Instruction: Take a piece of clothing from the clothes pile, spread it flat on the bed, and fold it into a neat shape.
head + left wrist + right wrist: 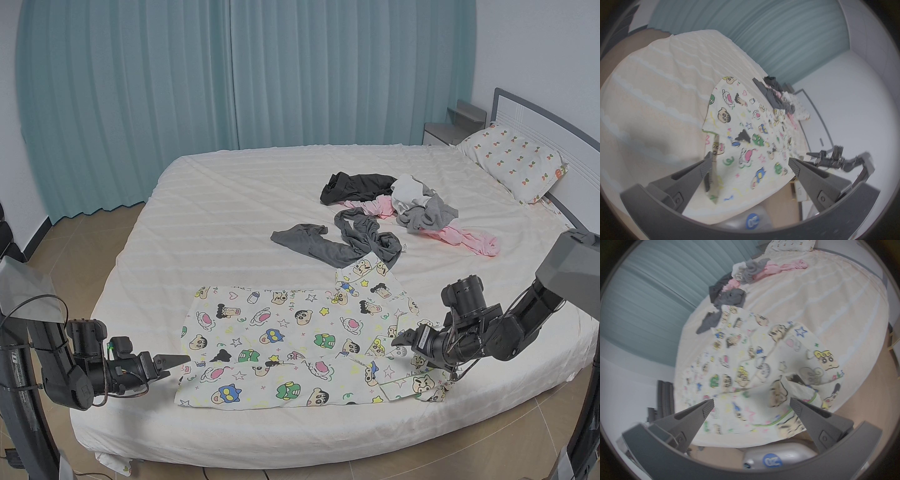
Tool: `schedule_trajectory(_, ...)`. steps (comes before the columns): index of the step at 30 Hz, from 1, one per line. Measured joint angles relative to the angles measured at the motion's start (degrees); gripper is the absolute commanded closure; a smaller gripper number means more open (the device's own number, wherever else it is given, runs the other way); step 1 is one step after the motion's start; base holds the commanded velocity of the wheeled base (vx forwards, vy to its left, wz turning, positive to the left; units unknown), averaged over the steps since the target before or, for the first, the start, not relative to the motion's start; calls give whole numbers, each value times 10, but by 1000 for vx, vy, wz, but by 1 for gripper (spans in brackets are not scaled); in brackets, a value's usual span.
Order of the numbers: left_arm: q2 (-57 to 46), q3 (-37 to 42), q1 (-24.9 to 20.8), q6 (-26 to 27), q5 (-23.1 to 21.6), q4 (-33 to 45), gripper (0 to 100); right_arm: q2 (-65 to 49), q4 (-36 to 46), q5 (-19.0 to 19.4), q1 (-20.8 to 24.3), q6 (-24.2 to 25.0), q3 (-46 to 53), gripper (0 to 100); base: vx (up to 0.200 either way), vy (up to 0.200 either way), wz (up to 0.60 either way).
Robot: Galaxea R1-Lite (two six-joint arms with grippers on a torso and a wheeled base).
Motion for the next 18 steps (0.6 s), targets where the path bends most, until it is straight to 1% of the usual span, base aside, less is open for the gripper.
schedule_trajectory(1, -9, 0, 0, -12, -1, -4, 0, -10, -6, 14, -3, 11, 0, 0, 0, 0, 0)
schedule_trajectory(3, -22, 0, -2, -22, -3, -12, 0, -27, -33, 43, -15, 36, 2, 0, 200, 0, 0)
schedule_trajectory(7, -34, 0, -5, -25, -4, -29, 0, -41, -108, 107, -46, 74, 19, 0, 200, 0, 0)
schedule_trajectory(9, -36, 1, -8, -25, -4, -33, 0, -41, -136, 129, -63, 84, 28, 0, 200, 0, 0)
schedule_trajectory(10, -37, 2, -9, -25, -4, -36, 0, -39, -150, 137, -74, 89, 33, 0, 200, 0, 0)
schedule_trajectory(13, -37, 3, -12, -24, -5, -40, 0, -30, -169, 145, -91, 96, 41, 0, 200, 0, 0)
schedule_trajectory(18, -34, 3, -14, -22, -4, -44, 0, -18, -174, 147, -99, 96, 46, 0, 200, 0, 0)
